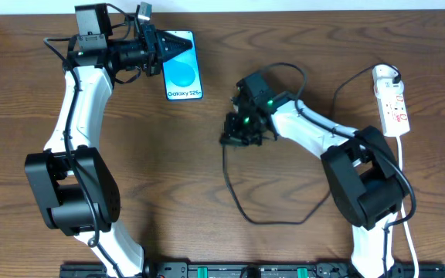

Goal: Plug charger to phone and switch on socket
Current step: 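Grasp the plug and lift it toward the phone with the right gripper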

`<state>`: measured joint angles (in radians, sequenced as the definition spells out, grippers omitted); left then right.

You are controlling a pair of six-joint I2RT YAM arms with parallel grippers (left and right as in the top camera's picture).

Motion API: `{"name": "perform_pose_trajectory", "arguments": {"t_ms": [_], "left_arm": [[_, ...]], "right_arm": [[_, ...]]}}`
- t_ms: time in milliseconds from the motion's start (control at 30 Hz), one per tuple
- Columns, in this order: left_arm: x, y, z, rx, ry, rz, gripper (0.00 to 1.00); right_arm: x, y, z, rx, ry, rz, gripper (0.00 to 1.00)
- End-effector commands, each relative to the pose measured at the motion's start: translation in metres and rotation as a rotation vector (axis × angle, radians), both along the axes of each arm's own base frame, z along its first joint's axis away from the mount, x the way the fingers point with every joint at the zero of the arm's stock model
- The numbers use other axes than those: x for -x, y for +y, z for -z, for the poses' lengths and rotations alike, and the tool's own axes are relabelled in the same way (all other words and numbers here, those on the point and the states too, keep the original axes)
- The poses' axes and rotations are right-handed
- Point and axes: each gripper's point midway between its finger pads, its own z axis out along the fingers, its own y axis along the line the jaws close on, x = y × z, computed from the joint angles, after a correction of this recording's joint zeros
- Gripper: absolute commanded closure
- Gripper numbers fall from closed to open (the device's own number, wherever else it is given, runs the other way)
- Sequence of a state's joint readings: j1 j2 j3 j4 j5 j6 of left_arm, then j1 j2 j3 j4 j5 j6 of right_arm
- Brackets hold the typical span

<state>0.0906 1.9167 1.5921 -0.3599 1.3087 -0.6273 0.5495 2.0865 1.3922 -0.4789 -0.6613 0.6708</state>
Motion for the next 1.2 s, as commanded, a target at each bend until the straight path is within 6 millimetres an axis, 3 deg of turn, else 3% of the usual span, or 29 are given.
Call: {"name": "perform_pose_trajectory", "arguments": {"t_ms": [0, 433, 667, 867, 1167], "left_arm": [[0.013, -0.004, -0.024, 0.061, -0.047, 0.067, 0.93], [0.011, -0.003, -0.023, 0.034, -0.115, 0.072, 0.93], [0.002, -0.002, -0.034, 0.015, -0.235, 0.069, 0.93], [-0.02, 0.007, -0.03, -0.042, -0.21, -0.051, 0.93], [-0.042, 0.016, -0.065, -0.001, -0.312, -0.136, 0.93]], "right_arm": [[0.014, 0.017, -0.031, -0.257, -0.03, -0.193, 0.99], [0.024, 0.039, -0.109, -0.719, -0.186, -0.447, 0.99], [0.022, 0.04, -0.114, -0.736, -0.199, -0.454, 0.99], [0.017, 0.043, -0.12, -0.747, -0.205, -0.442, 0.99], [0.002, 0.048, -0.142, -0.789, -0.261, -0.427, 0.99]]}}
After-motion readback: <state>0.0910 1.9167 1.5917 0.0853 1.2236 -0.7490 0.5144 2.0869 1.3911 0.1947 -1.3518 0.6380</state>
